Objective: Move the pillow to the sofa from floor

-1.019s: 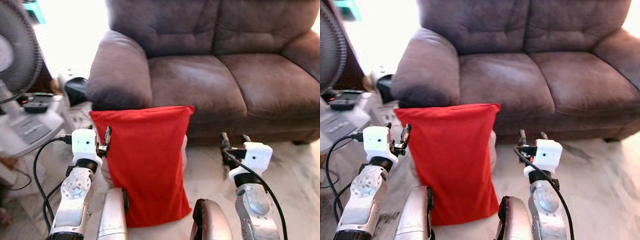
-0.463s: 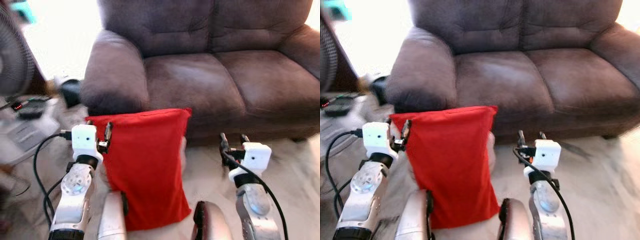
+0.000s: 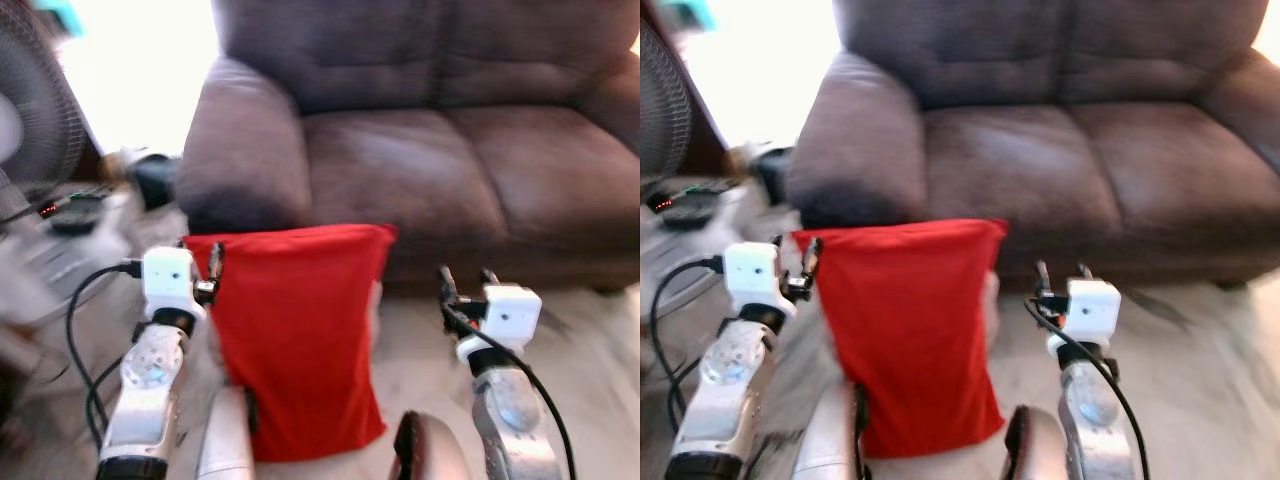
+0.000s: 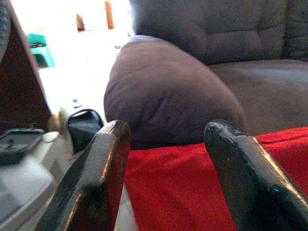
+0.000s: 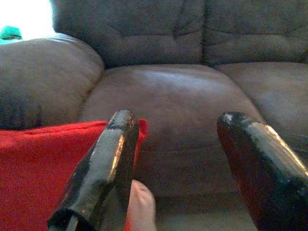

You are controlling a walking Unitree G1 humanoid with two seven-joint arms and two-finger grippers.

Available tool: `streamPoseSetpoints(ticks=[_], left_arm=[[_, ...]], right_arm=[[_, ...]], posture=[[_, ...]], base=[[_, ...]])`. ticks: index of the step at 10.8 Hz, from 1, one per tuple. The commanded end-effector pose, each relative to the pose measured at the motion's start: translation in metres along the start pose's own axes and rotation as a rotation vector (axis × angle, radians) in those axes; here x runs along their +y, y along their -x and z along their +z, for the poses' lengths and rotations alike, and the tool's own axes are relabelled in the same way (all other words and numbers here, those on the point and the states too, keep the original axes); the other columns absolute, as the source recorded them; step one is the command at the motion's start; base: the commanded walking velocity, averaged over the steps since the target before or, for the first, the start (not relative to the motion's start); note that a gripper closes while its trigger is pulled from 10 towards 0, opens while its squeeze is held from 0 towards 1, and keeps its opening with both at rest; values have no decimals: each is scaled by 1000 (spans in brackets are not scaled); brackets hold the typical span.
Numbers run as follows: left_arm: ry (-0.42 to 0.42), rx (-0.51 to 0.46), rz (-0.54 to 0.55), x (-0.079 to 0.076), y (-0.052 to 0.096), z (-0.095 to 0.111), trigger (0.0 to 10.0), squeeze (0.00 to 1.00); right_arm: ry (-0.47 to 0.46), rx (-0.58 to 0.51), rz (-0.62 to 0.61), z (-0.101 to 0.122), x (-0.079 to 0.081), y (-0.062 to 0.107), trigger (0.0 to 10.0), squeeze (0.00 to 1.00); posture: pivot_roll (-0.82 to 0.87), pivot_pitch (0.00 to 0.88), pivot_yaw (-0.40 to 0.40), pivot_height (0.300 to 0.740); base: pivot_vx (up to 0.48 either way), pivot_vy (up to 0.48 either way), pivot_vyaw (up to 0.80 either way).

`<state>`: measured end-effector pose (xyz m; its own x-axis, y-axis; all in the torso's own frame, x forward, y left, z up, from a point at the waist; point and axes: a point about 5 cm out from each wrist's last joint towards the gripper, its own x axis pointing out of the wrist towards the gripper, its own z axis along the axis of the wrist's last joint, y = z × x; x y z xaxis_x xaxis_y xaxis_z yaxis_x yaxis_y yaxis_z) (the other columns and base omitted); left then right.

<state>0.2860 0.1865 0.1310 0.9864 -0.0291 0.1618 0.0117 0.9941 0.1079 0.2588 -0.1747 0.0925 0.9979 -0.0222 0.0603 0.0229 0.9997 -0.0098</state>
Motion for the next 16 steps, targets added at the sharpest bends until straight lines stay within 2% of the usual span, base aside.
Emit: streamPoseSetpoints(ticks=[1,4,7,10,11,12,16], left_arm=[[3,-8,-8,-2,-1,3,10000,0],[4,-7,-10,-3,-2,2,10000,0],[5,-6,-11,-3,-2,2,10000,0],[3,-10,-12,-3,-2,3,10000,0],[3,-10,-13,-3,-2,3,10000,0],[3,-9,-13,-3,-2,3,10000,0],[4,1,-17,-5,-3,2,10000,0]], right_arm=[[3,7,-9,-2,-3,2,10000,0],[14,8,1,-2,-2,3,10000,0],[5,3,-1,-2,-1,3,10000,0],[44,8,17,-2,0,3,10000,0],[49,6,23,-2,2,3,10000,0],[23,10,8,-3,1,3,10000,0],[25,16,-4,-5,-2,3,10000,0]], posture=[[93,51,-43,571],[92,51,-44,571],[93,52,-45,592],[92,52,-44,592],[92,52,-44,592],[93,52,-44,592],[92,55,-44,592]], base=[[0,0,0],[0,0,0],[0,0,0],[0,0,0],[0,0,763],[0,0,0],[0,0,0]])
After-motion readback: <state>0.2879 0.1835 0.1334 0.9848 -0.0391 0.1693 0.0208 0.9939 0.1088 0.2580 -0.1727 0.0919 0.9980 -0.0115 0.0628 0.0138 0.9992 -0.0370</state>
